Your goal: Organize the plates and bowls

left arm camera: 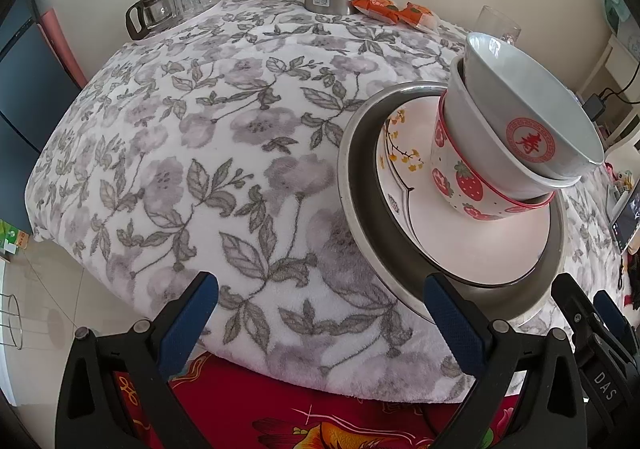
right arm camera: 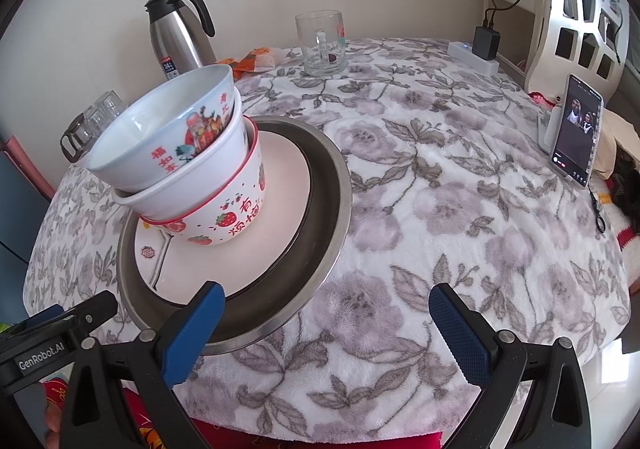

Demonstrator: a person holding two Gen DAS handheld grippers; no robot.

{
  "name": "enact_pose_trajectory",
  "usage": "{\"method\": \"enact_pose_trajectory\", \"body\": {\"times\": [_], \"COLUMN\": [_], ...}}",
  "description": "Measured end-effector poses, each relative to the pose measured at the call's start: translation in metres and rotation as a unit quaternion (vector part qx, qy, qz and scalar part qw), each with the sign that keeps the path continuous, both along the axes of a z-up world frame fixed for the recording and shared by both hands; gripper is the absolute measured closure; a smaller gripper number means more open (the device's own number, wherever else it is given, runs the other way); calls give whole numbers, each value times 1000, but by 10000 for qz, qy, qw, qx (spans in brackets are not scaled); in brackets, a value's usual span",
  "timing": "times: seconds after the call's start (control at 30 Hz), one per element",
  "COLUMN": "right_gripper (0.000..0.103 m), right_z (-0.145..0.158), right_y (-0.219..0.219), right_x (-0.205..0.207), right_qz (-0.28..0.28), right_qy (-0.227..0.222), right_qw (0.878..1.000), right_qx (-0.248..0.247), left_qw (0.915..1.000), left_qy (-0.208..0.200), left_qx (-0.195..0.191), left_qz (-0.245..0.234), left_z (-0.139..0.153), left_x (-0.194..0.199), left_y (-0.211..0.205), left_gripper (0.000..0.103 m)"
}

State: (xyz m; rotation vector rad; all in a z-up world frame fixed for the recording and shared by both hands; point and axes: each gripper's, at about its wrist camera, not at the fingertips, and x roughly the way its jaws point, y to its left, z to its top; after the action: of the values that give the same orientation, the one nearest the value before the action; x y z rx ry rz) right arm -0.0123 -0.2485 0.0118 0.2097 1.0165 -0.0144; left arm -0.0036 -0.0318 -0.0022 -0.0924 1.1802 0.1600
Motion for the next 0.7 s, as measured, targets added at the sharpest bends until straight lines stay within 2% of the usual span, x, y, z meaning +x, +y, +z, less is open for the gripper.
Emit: {"method": "enact_pose_trajectory", "body": {"times": [0.7], "right_gripper": [0], "right_z": [0], "right_y": [1], "right_x": [0], "right_qz": [3], "right_qy": [7], "right_qw": [10000], "right_qx": [-3], "left_qw": [10000], "left_qy": [4], "left_qx": [-8], "left_qz": [31], "left_z": [0], "left_x": [0], "left_y": [3], "left_gripper": [1]}}
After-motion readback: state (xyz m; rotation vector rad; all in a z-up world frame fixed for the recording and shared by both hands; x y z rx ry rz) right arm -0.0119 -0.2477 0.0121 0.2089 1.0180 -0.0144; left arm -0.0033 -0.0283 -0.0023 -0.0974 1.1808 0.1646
